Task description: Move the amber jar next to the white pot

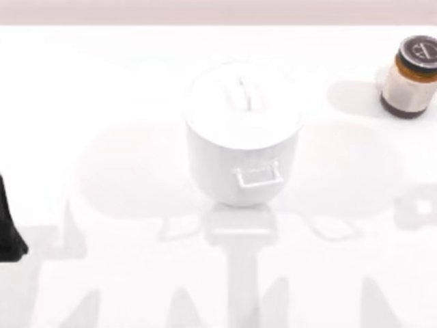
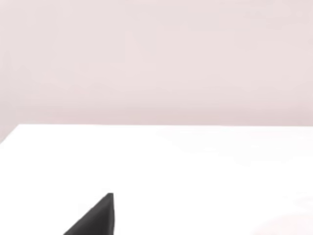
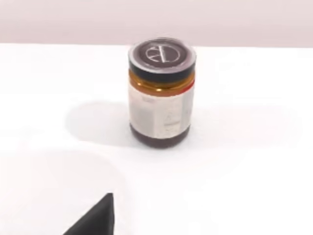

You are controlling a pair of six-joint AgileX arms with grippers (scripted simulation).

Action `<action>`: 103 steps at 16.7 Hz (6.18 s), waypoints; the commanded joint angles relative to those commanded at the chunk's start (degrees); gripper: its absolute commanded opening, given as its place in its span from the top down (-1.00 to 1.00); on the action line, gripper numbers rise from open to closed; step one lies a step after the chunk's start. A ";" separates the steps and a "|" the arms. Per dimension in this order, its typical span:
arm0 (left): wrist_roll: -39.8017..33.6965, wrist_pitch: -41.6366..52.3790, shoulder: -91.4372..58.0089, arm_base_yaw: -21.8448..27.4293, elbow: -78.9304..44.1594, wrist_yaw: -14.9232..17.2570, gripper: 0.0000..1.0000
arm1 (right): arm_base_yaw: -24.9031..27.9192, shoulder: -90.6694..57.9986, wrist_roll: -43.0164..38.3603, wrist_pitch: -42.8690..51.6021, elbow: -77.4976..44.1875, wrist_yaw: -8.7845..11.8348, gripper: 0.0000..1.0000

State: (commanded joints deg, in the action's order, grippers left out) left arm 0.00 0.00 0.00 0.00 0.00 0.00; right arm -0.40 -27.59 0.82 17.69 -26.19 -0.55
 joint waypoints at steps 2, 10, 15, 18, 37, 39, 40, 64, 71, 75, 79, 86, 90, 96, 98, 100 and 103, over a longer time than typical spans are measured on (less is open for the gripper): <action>0.00 0.00 0.00 0.00 0.00 0.00 -1.00 | 0.02 -9.50 0.28 5.95 -8.88 -0.04 -1.00; 0.00 0.00 0.00 0.00 0.00 0.00 -1.00 | 0.25 -53.38 1.54 32.54 -50.58 -0.04 -1.00; 0.00 0.00 0.00 0.00 0.00 0.00 -1.00 | 0.57 -80.89 2.39 48.17 -78.70 0.17 -1.00; 0.00 0.00 0.00 0.00 0.00 0.00 -1.00 | 0.77 -95.56 2.88 55.99 -95.19 0.36 -1.00; 0.00 0.00 0.00 0.00 0.00 0.00 -1.00 | 1.16 -128.48 4.13 70.87 -140.10 1.02 -1.00; 0.00 0.00 0.00 0.00 0.00 0.00 -1.00 | 1.33 -130.29 4.21 71.12 -141.96 1.02 -1.00; 0.00 0.00 0.00 0.00 0.00 0.00 -1.00 | 1.39 -131.68 4.21 71.28 -143.47 0.99 -1.00; 0.00 0.00 0.00 0.00 0.00 0.00 -1.00 | 1.59 -140.05 4.00 72.16 -152.73 0.82 1.00; 0.00 0.00 0.00 0.00 0.00 0.00 -1.00 | 1.59 -140.05 4.00 72.16 -152.73 0.82 1.00; 0.00 0.00 0.00 0.00 0.00 0.00 -1.00 | 1.56 -138.41 4.03 71.62 -150.70 0.90 1.00; 0.00 0.00 0.00 0.00 0.00 0.00 -1.00 | 1.84 -129.91 4.02 68.57 -139.64 1.00 1.00; 0.00 0.00 0.00 0.00 0.00 0.00 -1.00 | 2.17 -107.78 3.62 60.66 -107.86 1.20 1.00; 0.00 0.00 0.00 0.00 0.00 0.00 -1.00 | 2.47 -97.55 3.57 57.11 -94.23 1.32 1.00; 0.00 0.00 0.00 0.00 0.00 0.00 -1.00 | 2.59 -93.71 3.56 55.78 -90.00 1.37 1.00; 0.00 0.00 0.00 0.00 0.00 0.00 -1.00 | 2.40 -93.81 3.29 55.79 -89.95 1.36 1.00; 0.00 0.00 0.00 0.00 0.00 0.00 -1.00 | 4.06 -93.15 1.17 54.33 -87.84 0.95 1.00; 0.00 0.00 0.00 0.00 0.00 0.00 -1.00 | 8.70 -91.20 -5.55 49.95 -81.48 -0.35 1.00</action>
State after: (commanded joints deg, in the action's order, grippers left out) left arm 0.00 0.00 0.00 0.00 0.00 0.00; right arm 8.30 -118.79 -4.72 67.63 -107.66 -0.90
